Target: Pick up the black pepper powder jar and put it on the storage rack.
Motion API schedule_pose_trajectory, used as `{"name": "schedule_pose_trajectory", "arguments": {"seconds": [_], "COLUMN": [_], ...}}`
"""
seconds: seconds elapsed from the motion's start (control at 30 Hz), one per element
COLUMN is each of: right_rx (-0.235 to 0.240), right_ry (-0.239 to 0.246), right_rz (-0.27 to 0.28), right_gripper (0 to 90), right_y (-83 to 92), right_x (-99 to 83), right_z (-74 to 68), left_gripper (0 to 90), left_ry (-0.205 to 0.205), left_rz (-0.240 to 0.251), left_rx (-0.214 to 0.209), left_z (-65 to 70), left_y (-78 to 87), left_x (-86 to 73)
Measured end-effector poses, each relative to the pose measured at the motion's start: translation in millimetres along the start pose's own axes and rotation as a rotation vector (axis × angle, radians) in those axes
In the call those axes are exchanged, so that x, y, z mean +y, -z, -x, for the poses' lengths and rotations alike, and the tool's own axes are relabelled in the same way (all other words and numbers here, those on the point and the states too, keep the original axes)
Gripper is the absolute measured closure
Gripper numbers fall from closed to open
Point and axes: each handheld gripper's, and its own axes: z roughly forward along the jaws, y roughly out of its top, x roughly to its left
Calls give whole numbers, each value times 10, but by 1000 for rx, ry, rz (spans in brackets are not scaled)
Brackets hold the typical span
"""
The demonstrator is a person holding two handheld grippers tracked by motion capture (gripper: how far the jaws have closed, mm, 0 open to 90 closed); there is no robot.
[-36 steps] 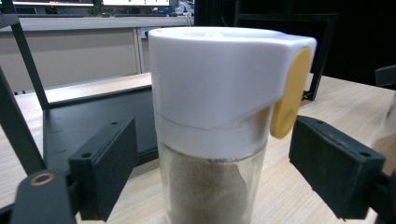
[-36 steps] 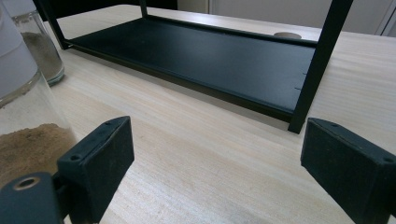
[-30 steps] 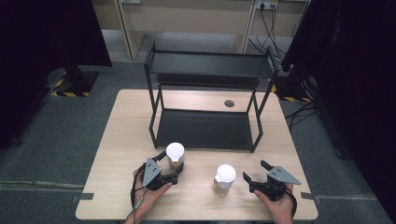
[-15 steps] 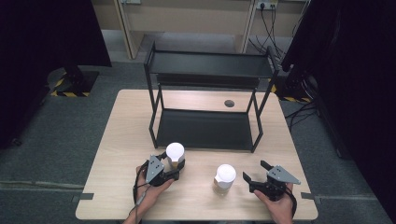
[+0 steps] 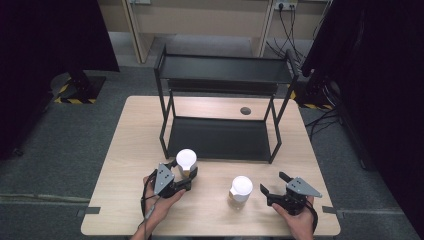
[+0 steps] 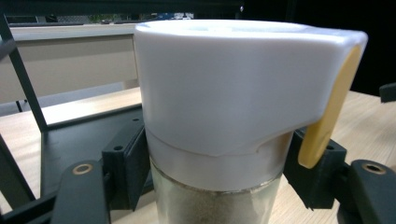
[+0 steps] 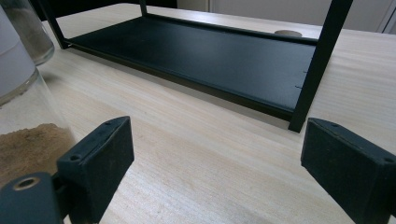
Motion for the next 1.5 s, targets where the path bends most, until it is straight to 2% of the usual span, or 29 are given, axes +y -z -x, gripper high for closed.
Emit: {"name": "schedule_pose_trajectory", "arguments": {"seconds": [0.5,0.9,1.5], "right_rx": [0,1,1], "right_ry": [-2,2,0], "right_rz": [-2,-3,-5], "right_gripper": [97,97,97], "right_y": [-4,-5,-6], "right_x": [4,6,9], "right_z": [4,2,3], "left_gripper": [304,304,305], "left_ry": [-24,-26,-24], "left_rz": [63,113,157], "left_rx": [26,47,79], "left_z": [60,93,102], "left_y": [29,15,-25], "left_x": [230,375,592]}}
